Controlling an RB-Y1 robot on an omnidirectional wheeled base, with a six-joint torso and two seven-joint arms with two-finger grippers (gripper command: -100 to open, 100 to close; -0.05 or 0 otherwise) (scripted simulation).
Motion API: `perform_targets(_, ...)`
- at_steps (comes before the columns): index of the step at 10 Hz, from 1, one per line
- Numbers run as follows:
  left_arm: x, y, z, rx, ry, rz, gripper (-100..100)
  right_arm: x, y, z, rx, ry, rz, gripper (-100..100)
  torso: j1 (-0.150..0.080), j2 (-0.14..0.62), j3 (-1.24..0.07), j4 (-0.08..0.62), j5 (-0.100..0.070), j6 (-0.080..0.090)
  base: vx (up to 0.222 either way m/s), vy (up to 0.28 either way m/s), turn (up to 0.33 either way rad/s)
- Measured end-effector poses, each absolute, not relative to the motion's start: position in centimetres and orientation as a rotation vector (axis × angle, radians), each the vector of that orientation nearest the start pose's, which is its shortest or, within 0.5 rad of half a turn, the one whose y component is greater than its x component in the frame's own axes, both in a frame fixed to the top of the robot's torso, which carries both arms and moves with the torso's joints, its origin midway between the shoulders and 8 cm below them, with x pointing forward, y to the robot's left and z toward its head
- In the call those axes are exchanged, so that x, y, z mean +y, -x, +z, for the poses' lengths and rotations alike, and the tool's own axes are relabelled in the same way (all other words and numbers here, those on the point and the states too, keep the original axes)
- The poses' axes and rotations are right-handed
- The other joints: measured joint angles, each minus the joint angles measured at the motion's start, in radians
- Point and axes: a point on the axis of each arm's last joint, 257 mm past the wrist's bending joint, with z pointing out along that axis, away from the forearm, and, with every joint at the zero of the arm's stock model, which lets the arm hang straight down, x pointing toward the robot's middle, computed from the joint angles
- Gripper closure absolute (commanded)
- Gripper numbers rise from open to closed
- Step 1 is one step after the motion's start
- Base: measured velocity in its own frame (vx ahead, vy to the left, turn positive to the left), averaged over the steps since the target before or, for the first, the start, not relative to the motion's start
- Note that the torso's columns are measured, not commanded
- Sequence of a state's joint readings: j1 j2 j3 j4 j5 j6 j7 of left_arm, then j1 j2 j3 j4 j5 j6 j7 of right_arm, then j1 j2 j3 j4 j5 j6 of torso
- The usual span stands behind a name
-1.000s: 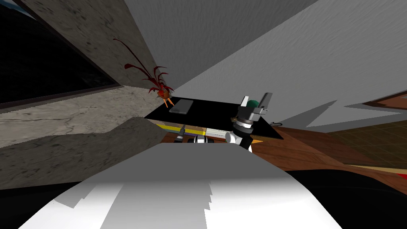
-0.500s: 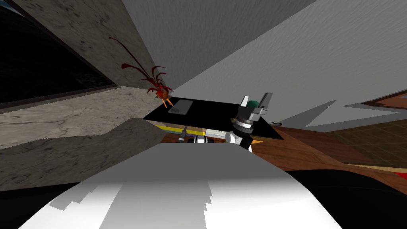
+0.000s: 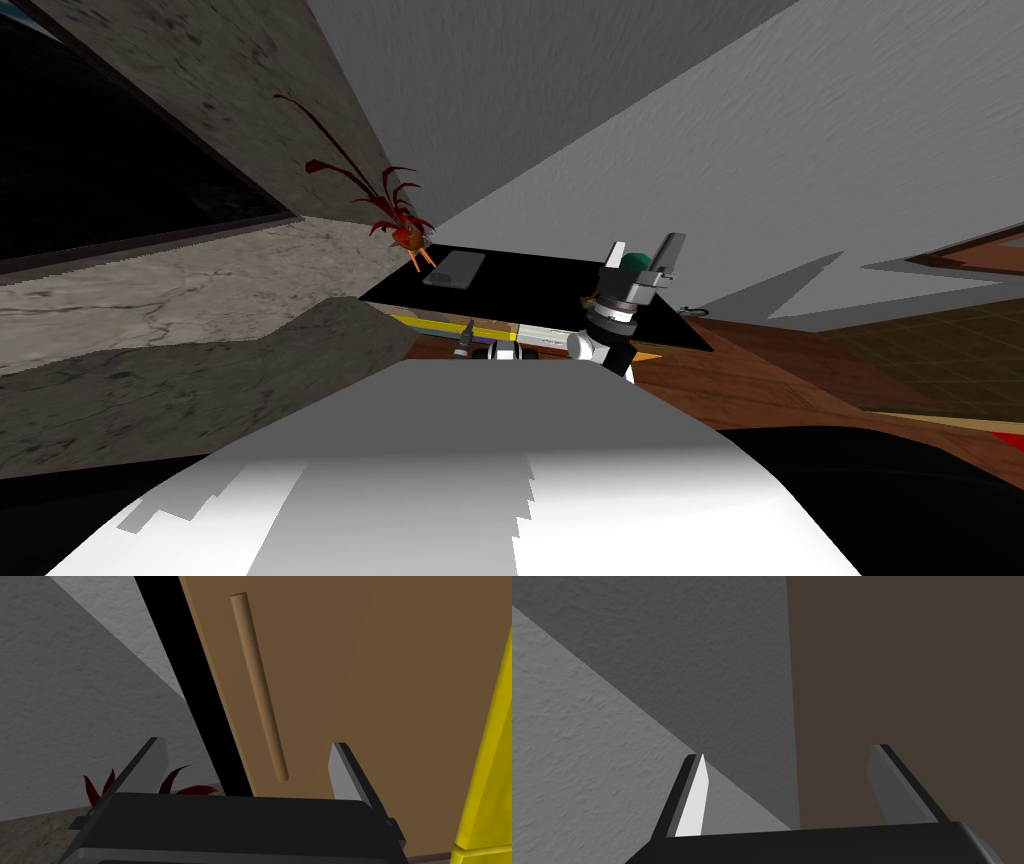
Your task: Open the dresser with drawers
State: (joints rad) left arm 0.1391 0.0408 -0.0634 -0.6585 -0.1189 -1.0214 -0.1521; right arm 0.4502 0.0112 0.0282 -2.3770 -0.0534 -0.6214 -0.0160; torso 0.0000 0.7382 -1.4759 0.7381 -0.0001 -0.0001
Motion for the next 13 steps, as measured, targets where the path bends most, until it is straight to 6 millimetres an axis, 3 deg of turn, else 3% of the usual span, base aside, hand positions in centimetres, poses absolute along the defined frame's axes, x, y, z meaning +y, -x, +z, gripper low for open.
perform_targets(1, 20.6, -35.9, -43.9, 1.415, 0.970, -1.103, -100, -26.6, -29.9, 10.0, 0.378, -0.492, 1.447, 0, 0.000, -0.001, 0.000, 0.000, 0.000, 0.000, -0.001, 0.005, -0.012)
perform_targets(2, 20.7, -36.0, -43.9, 1.416, 0.972, -1.103, 100, -26.6, -29.9, 10.0, 0.378, -0.492, 1.447, 0, 0.000, 0.000, 0.000, 0.000, 0.000, 0.000, 0.000, 0.000, 0.000)
perform_targets(8, 20.7, -36.9, -43.5, 1.422, 0.964, -1.111, 100, -26.6, -29.9, 10.0, 0.378, -0.492, 1.447, 0, -0.001, 0.000, 0.000, 0.000, 0.000, 0.000, -0.159, 0.016, 0.020)
perform_targets(9, 20.7, -36.9, -43.6, 1.424, 0.966, -1.110, -100, -26.6, -29.9, 10.0, 0.378, -0.492, 1.447, 0, -0.001, -0.006, -0.003, -0.001, 0.000, 0.000, -0.013, -0.009, -0.008)
perform_targets(13, 23.1, -37.6, -43.0, 1.444, 0.917, -1.075, -100, -26.6, -29.9, 10.0, 0.378, -0.492, 1.447, 0, -0.002, -0.005, -0.003, -0.001, 0.000, 0.000, 0.082, -0.044, -0.017)
